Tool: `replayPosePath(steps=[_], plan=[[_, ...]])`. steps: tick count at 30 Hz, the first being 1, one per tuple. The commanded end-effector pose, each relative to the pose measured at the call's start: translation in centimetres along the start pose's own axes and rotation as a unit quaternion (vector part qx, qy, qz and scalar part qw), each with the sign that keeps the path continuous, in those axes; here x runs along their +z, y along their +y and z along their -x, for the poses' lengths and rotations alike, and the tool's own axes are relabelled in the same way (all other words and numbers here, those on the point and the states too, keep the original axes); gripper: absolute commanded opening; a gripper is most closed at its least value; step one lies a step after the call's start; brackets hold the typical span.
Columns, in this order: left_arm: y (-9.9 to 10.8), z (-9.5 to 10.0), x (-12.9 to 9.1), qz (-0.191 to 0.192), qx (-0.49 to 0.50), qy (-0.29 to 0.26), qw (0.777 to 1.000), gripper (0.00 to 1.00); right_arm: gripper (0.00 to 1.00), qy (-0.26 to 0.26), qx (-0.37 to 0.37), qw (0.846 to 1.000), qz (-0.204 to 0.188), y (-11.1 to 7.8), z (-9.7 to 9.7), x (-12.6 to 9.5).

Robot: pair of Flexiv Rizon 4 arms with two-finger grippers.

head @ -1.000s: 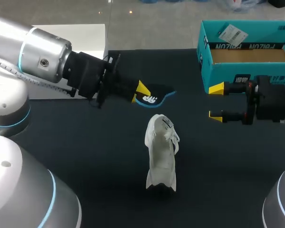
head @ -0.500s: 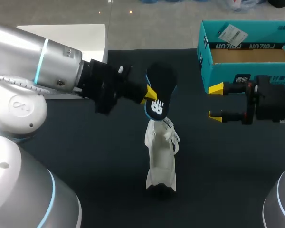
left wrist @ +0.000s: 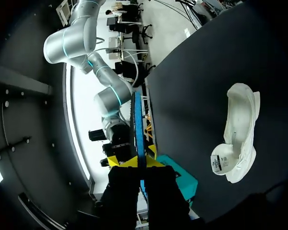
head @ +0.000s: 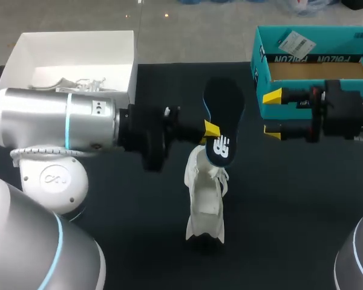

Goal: Take the shoe out of the shoebox, open the shoe tongue, remove and reinsert the insole, then place the shoe into the shoebox

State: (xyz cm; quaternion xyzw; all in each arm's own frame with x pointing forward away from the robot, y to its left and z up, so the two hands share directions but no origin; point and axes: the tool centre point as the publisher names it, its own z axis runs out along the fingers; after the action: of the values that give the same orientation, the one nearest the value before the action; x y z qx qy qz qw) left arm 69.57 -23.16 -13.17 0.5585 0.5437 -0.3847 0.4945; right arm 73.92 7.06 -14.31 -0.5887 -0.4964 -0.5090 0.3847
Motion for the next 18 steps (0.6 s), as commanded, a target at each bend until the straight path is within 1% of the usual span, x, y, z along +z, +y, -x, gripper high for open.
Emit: replayPosePath(steps=[1,5,6,9,11,12,15,16,17,18], plan=[[-0.3,-0.3,0.2,0.004,-0.01,-0.028,1.0,0.0,1.0,0.013,0.002,1.0,-0.001,1.0,0.4,1.4],[-0.5,-0.2,0.2,-0.013,-0.008,-0.039,0.999,0.0,1.0,0.013,-0.001,1.0,-0.005,1.3,0.3,2.2],[-0.7,-0.2,0.3,-0.017,-0.005,-0.042,0.999,0.0,0.98,0.01,-0.003,1.0,-0.008,1.4,0.3,2.5],[-1.1,-0.3,0.4,-0.032,0.006,-0.043,0.999,0.0,0.76,0.003,-0.004,1.0,-0.013,1.9,0.3,3.0],[-1.4,-0.3,0.6,-0.041,0.009,-0.04,0.998,0.0,0.45,-0.002,-0.001,1.0,-0.015,2.3,0.3,3.2],[-1.5,-0.3,0.6,-0.042,0.011,-0.04,0.998,0.0,0.35,-0.009,0.002,1.0,-0.018,2.5,0.3,3.3],[-1.7,-0.4,0.8,-0.042,0.006,-0.039,0.998,0.0,0.3,-0.022,0.004,0.999,-0.023,2.8,0.3,3.4],[-1.8,-0.4,0.8,-0.043,0.005,-0.038,0.998,0.0,0.27,-0.027,0.008,0.999,-0.022,2.9,0.4,3.4],[-1.8,-0.4,0.9,-0.043,0.004,-0.038,0.998,0.0,0.22,-0.029,0.012,0.999,-0.022,3.0,0.5,3.4],[-2.0,-0.4,1.0,-0.045,0.002,-0.038,0.998,0.0,0.19,-0.031,0.017,0.999,-0.021,3.0,0.6,3.5]])
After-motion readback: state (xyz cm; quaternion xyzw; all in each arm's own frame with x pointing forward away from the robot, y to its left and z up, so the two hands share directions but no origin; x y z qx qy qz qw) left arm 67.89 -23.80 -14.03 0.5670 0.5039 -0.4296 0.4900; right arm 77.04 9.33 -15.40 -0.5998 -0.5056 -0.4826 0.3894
